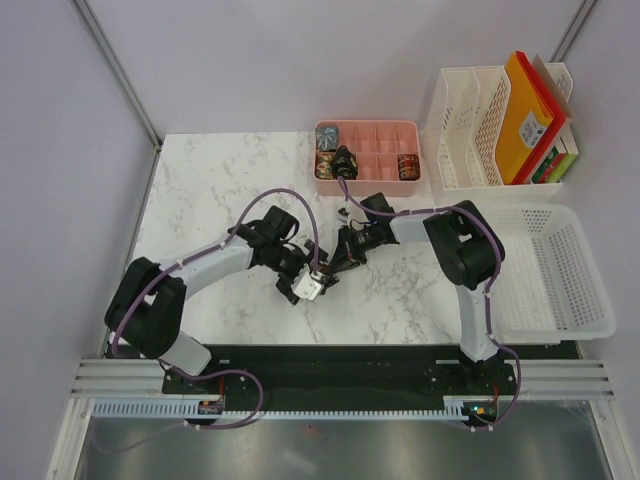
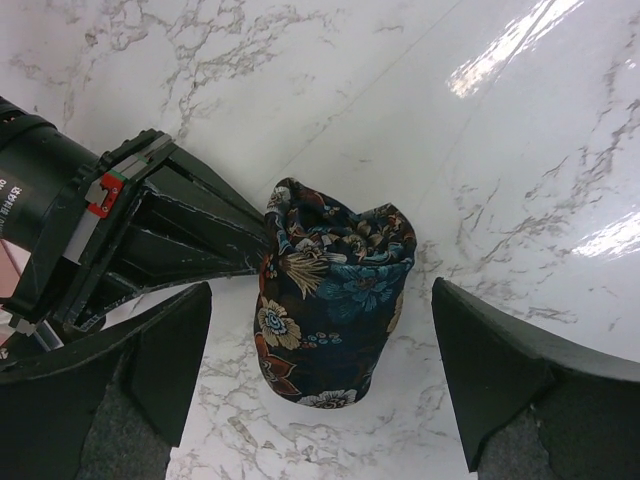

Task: Roll the ties
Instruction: Roll the tie at the center of the board, then pick up the tie at the center of the board.

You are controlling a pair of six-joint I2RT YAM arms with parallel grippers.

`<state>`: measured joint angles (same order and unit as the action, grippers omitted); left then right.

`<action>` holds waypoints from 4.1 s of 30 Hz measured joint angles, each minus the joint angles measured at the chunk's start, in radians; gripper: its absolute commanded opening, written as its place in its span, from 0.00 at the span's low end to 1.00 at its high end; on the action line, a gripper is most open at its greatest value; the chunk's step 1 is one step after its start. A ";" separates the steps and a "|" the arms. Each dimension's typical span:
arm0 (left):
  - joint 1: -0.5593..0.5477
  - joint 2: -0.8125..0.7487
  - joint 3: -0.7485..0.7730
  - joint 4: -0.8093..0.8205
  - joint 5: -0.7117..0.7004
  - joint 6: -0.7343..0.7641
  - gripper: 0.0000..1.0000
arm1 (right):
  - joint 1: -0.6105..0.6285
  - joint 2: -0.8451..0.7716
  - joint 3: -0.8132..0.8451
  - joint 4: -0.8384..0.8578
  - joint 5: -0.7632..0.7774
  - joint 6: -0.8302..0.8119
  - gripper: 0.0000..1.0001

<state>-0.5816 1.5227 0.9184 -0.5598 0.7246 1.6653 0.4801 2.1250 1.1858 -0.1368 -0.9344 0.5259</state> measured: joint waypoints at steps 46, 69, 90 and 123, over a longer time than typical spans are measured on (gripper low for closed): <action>-0.010 0.135 -0.008 0.077 -0.024 0.192 0.06 | 0.000 0.016 0.014 -0.007 -0.003 0.005 0.04; -0.030 0.106 -0.049 0.144 -0.062 0.172 0.48 | -0.002 0.018 0.042 -0.028 0.033 -0.010 0.00; -0.049 0.130 -0.058 0.214 -0.096 0.146 0.52 | -0.003 0.025 0.048 -0.032 0.039 -0.014 0.00; -0.076 0.069 0.229 0.005 -0.195 -0.581 0.02 | -0.196 -0.052 0.390 -0.106 0.132 -0.072 0.85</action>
<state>-0.6579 1.5917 1.1477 -0.5552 0.5301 1.0847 0.2840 2.0731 1.5761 -0.2432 -0.8028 0.4541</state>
